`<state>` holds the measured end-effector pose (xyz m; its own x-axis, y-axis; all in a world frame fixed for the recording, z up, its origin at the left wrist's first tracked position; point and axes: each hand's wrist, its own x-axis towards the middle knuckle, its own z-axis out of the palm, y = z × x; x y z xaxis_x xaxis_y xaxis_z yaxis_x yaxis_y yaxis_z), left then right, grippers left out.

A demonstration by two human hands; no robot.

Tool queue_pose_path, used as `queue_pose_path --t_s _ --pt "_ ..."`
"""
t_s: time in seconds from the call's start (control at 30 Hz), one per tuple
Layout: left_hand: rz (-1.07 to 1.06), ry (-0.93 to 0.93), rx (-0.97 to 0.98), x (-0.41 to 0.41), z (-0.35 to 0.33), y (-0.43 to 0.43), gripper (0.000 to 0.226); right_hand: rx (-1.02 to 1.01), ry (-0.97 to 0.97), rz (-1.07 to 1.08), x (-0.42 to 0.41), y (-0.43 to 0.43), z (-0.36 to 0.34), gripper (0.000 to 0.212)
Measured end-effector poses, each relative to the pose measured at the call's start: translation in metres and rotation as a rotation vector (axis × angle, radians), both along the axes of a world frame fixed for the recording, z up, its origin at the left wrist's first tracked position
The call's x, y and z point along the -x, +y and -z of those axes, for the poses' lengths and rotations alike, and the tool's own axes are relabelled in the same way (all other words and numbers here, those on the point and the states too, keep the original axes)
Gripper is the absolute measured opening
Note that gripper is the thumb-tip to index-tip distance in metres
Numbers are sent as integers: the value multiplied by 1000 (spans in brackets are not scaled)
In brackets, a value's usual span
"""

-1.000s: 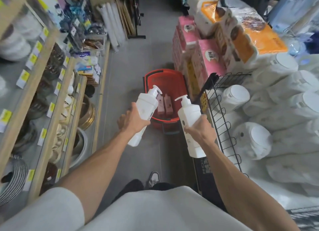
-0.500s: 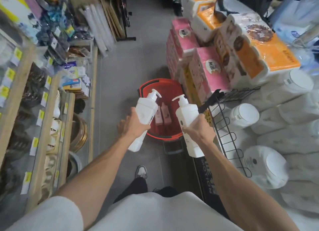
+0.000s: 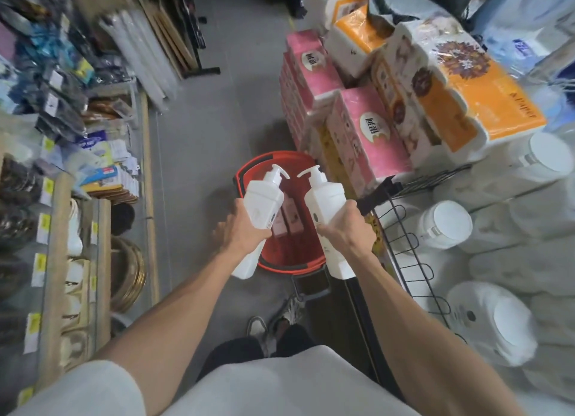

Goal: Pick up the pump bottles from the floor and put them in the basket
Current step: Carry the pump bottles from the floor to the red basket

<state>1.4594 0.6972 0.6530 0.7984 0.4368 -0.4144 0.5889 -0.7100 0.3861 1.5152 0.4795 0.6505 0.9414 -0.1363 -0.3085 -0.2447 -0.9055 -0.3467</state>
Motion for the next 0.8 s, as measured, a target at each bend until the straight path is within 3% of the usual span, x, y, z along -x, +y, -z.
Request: queue_pose_path --t_s 0.17,0.8 --pt "-14 -7 14 -27 13 -7 77 -22 38 -20 -35 2 9 83" --pt "-112 1 69 -91 69 4 75 -20 88 28 -87 24 52 80"
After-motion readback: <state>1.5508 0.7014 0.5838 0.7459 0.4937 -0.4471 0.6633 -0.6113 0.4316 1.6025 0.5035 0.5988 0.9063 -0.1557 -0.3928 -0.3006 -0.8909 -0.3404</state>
